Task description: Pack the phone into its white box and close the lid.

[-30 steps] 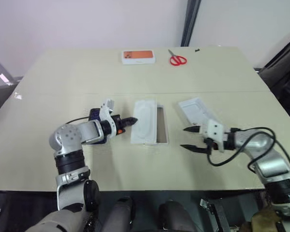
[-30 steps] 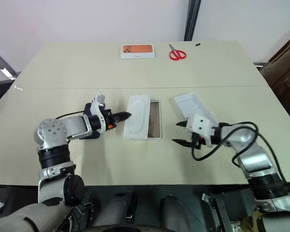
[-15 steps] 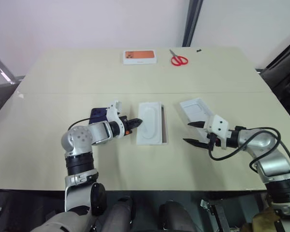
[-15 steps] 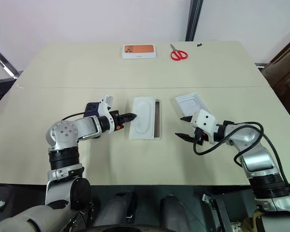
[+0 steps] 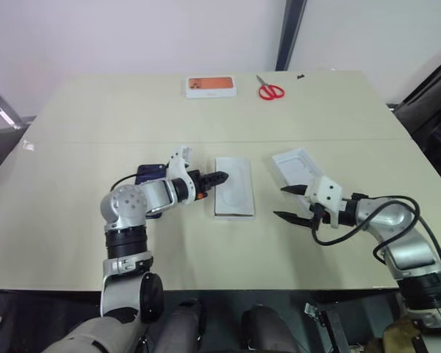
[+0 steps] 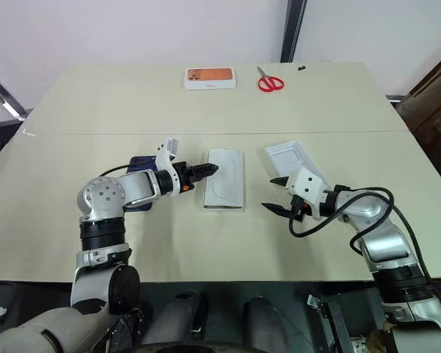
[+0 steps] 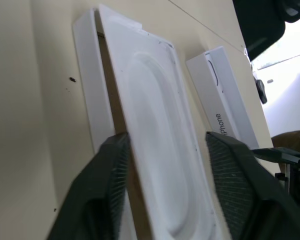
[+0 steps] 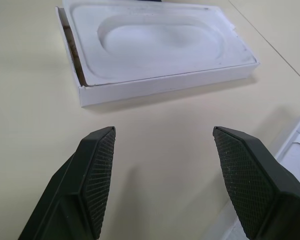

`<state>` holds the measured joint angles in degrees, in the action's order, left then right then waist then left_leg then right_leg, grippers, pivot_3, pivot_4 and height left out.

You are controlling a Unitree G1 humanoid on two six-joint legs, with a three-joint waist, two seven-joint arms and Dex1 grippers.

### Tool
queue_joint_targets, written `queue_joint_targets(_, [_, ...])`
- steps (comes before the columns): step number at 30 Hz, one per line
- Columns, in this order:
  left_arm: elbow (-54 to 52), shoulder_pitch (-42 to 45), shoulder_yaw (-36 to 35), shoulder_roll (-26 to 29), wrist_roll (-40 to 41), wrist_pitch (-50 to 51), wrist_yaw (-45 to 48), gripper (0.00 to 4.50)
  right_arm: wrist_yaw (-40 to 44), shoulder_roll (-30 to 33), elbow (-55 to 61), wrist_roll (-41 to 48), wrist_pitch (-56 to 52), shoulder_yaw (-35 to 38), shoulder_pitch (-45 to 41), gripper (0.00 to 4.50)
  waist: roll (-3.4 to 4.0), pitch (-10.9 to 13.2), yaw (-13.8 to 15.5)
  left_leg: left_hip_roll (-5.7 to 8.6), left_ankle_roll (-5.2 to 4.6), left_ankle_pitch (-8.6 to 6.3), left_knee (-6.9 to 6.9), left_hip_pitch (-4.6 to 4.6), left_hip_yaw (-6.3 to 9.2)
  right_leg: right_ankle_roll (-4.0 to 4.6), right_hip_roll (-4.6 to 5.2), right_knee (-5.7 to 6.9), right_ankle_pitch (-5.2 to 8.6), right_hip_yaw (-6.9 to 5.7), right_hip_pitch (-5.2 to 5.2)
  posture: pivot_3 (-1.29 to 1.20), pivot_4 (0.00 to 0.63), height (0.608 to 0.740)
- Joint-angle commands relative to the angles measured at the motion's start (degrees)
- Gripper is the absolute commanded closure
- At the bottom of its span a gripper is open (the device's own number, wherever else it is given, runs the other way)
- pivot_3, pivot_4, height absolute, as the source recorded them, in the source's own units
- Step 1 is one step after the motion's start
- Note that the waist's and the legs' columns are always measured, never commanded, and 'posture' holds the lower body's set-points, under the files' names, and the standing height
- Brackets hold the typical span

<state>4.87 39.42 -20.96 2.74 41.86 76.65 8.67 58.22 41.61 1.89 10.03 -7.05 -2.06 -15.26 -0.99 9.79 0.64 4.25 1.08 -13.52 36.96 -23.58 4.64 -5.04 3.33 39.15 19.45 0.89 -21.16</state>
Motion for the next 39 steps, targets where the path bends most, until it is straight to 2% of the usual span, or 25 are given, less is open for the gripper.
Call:
queue_joint_targets(1, [-3.8,1.2,0.0,1.8,2.2,1.0,1.6,2.08,-0.5,-0.1,-0.4,0.2,1.2,0.8,-1.4,1.23,0.0,0.0,0.0,0.0,0.0,0.0,0.0,0.0,0.0,0.0,0.0,0.0,0.0,0.0,-0.01,0.0,0.15,0.74])
queue_joint_targets(10, [-6.6,1.6,-0.5,7.0,5.7,1.9,6.1,2.08,-1.8,-2.8,-0.4,2.4,-0.9,1.5,-6.2,1.23,0.01,0.0,-0.2,0.0,0.0,0.0,-0.01,0.0,0.0,0.0,0.0,0.0,0.0,0.01,-0.01,0.0,0.15,0.74])
queue_joint_targets(11, [-7.1,1.2,-0.4,8.0,5.8,0.6,7.4,2.04,-2.1,-3.6,0.0,3.7,-2.2,1.9,-7.2,1.48,0.0,0.0,-0.2,0.0,0.01,0.01,-0.02,0.0,0.0,0.0,0.0,0.0,0.0,0.01,-0.03,0.0,0.15,0.74])
queue_joint_targets(13, [-9.7,-1.2,3.0,13.6,3.0,-7.8,15.4,2.02,-4.7,-6.2,0.6,3.9,-3.5,1.5,-10.0,2.07,0.01,0.0,-0.7,-0.01,0.03,0.02,-0.07,0.0,0.01,0.01,-0.01,0.0,0.0,0.01,-0.06,0.0,0.15,0.74])
queue_joint_targets(15, [-11.0,-4.4,6.9,19.8,-0.8,-17.1,24.0,2.02,-7.5,-8.8,0.2,2.0,-3.6,-0.1,-12.1,2.98,0.02,0.0,-1.4,-0.02,0.1,0.06,-0.16,0.0,0.0,0.02,-0.03,0.0,0.0,0.04,-0.12,0.0,0.15,0.74])
queue_joint_targets(17, [-11.3,-8.1,10.0,25.9,-3.8,-25.3,33.4,2.02,-10.4,-12.0,-1.3,-1.2,-3.4,-3.3,-14.0,4.13,0.04,0.0,-1.6,-0.03,0.18,0.11,-0.31,0.01,-0.01,0.05,-0.03,0.0,-0.01,0.07,-0.19,0.0,0.15,0.74])
queue_joint_targets(18, [-11.0,-9.8,11.1,28.4,-5.2,-29.5,37.3,2.02,-11.6,-13.5,-2.2,-2.8,-3.4,-4.9,-14.8,4.42,0.05,0.0,-1.8,-0.03,0.21,0.13,-0.41,0.04,-0.03,0.07,-0.03,-0.04,-0.01,0.11,-0.22,0.0,0.15,0.74])
queue_joint_targets(22, [-8.5,-16.2,13.4,35.1,-11.3,-43.7,46.8,2.02,-14.5,-17.7,-5.3,-8.5,-2.0,-10.5,-17.4,4.42,0.08,0.0,-1.1,-0.04,0.34,0.22,-0.85,0.14,-0.02,0.17,-0.01,-0.12,-0.01,0.14,-0.32,0.0,0.15,0.74])
queue_joint_targets(25, [-7.8,-20.7,12.1,37.4,-11.0,-49.5,52.9,2.02,-16.5,-19.5,-9.7,-13.2,-0.9,-14.5,-20.0,4.42,0.14,0.1,-1.3,-0.02,0.33,0.21,-0.84,0.11,-0.05,0.19,0.04,-0.14,-0.01,0.17,-0.34,0.0,0.15,0.74])
queue_joint_targets(30, [-6.1,-21.7,9.7,35.6,-9.1,-52.2,52.7,2.02,-18.5,-21.4,-16.6,-18.1,0.2,-17.7,-23.1,4.42,0.13,0.1,-1.3,-0.02,0.05,0.08,-0.83,0.11,0.06,0.27,0.04,-0.13,-0.06,0.03,-0.34,0.0,0.15,0.74])
queue_joint_targets(34, [-7.5,-22.8,10.1,34.3,-9.8,-53.5,51.5,2.02,-16.8,-19.9,-19.1,-21.8,2.5,-20.9,-22.9,4.42,0.13,0.1,-1.5,-0.03,0.05,0.09,-0.85,0.11,0.05,0.27,0.02,-0.1,-0.08,0.04,-0.37,0.0,0.15,0.74])
queue_joint_targets(39, [-9.3,-24.0,10.5,33.2,-9.7,-53.7,50.4,2.02,-10.9,-18.3,-16.7,-21.3,2.8,-22.6,-20.3,4.42,0.13,0.1,-1.7,-0.05,0.03,0.08,-0.85,0.12,0.05,0.27,-0.02,-0.07,-0.08,0.06,-0.37,0.0,0.15,0.74])
